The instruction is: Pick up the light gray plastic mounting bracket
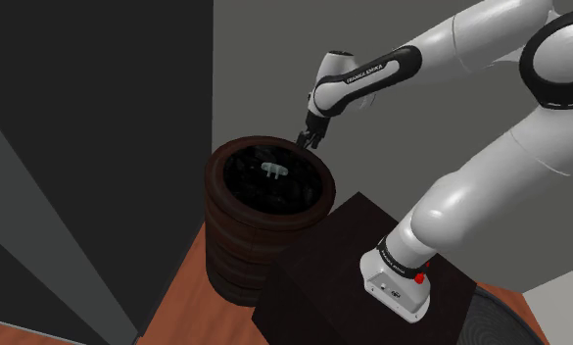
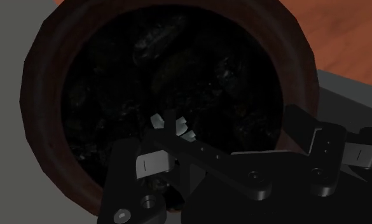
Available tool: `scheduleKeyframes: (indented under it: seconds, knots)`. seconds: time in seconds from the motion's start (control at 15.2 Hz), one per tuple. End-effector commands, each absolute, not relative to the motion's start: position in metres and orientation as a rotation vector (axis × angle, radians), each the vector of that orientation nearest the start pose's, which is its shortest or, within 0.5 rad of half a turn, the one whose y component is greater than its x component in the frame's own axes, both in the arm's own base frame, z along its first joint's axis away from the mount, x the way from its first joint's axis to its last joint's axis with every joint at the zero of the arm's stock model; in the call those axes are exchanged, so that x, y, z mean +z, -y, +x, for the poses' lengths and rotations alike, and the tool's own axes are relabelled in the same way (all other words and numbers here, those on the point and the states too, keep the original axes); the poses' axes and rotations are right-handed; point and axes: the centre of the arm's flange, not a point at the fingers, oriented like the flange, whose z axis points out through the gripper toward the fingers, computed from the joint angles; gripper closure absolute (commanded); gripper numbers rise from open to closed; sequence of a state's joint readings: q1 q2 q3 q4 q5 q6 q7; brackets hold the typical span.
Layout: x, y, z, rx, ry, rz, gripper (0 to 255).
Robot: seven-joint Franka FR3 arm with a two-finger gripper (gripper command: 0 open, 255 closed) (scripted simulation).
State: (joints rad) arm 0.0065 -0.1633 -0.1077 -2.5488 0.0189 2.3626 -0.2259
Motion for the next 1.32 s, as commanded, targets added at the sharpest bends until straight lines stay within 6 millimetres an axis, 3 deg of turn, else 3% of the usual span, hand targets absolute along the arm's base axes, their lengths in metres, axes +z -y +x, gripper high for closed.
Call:
scheduleKeyframes:
  seconds: [0.0,0.92,1.25]
  knots:
    - [0.303,0.050,0.452,0.016,0.184,-3.099,0]
    - [0.155,0.078,0.554,-0.056,0.245,-3.067,0]
    - [0.131,0.078,0.556,-0.057,0.246,-3.066,0]
